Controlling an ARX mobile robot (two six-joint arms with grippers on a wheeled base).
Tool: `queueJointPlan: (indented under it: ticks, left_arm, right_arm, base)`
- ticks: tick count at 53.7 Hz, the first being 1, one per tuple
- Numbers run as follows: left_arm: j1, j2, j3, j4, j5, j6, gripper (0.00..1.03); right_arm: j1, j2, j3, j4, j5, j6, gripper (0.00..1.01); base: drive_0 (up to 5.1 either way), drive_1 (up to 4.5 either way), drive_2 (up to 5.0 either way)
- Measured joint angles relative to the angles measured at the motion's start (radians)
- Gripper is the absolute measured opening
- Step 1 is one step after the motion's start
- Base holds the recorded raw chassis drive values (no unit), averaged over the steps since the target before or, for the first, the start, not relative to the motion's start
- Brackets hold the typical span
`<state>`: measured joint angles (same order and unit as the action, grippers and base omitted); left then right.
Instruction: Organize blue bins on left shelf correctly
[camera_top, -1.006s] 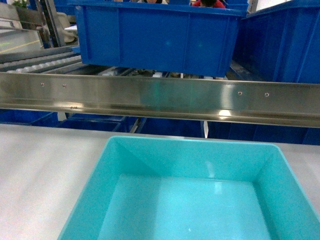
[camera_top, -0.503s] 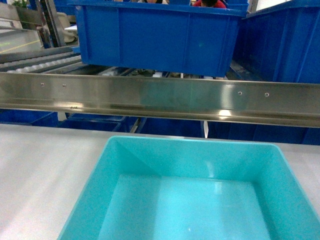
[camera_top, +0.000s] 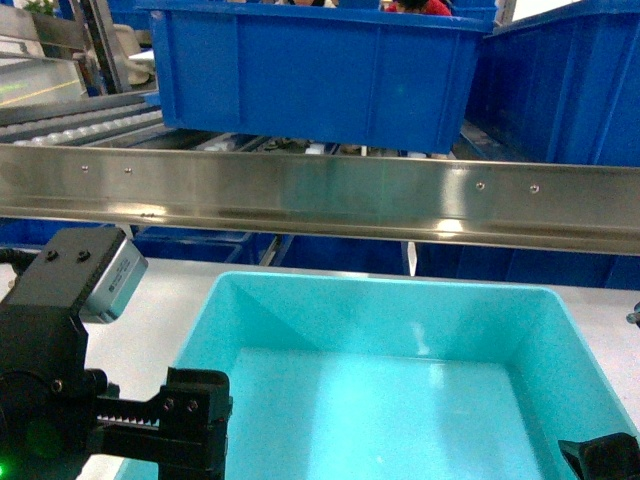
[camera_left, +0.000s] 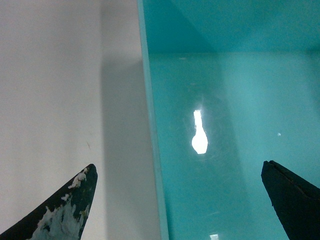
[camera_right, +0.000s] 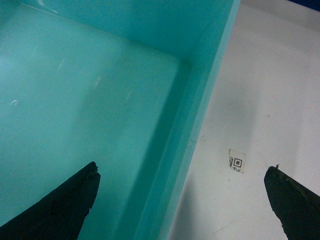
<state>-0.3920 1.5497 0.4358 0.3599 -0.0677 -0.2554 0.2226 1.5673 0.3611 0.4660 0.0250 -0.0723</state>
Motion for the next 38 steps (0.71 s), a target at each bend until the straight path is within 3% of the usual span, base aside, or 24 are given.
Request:
queueJointPlan:
  ticks: [21, 22, 25, 26, 32, 33, 35, 36, 38]
  left_arm:
    - [-0.044, 0.073, 0.001, 0.001, -0.039, -0.012, 0.98]
    - [-0.049, 0.085, 0.001, 0.005, -0.048, -0.015, 0.95]
    - [-0.057, 0.115, 0.0, 0.02, -0.071, -0.026, 0.68]
    - [-0.059, 0.122, -0.001, 0.021, -0.074, -0.027, 0.59]
    - [-0.071, 0.133, -0.002, 0.021, -0.091, -0.039, 0.01]
    - [-0.071, 0.134, -0.002, 0.024, -0.089, -0.043, 0.02]
    - [-0.075, 0.137, -0.002, 0.029, -0.093, -0.047, 0.02]
    - [-0.075, 0.137, -0.005, 0.035, -0.093, -0.048, 0.02]
    - [-0.068, 0.131, -0.012, 0.045, -0.093, -0.042, 0.02]
  right_arm:
    - [0.0, 0.109, -0.003, 0.093, 0.026, -0.011, 0.98]
    - [0.0, 0.12, -0.006, 0.102, 0.026, -0.011, 0.98]
    - [0.0, 0.151, -0.023, 0.134, 0.028, -0.011, 0.98]
    - [0.0, 0.155, -0.028, 0.144, 0.032, -0.011, 0.95]
    - [0.0, 0.16, -0.032, 0.165, 0.039, -0.011, 0.37]
    - [0.0, 0.161, -0.032, 0.171, 0.039, -0.01, 0.27]
    - [0.0, 0.161, -0.034, 0.188, 0.022, 0.067, 0.11]
    - [0.0, 0.159, -0.035, 0.194, 0.016, 0.102, 0.08]
    - [-0.002, 0.156, -0.043, 0.208, 0.017, 0.121, 0.08]
  base:
    - [0.0, 0.0, 0.0]
    - [0.0, 0.0, 0.0]
    - [0.0, 0.0, 0.0]
    - [0.0, 0.0, 0.0]
    - [0.0, 0.0, 0.0]
    - [0.0, 0.0, 0.0]
    - [0.0, 0.0, 0.0]
    - [0.0, 0.0, 0.0]
    - [0.0, 0.0, 0.0]
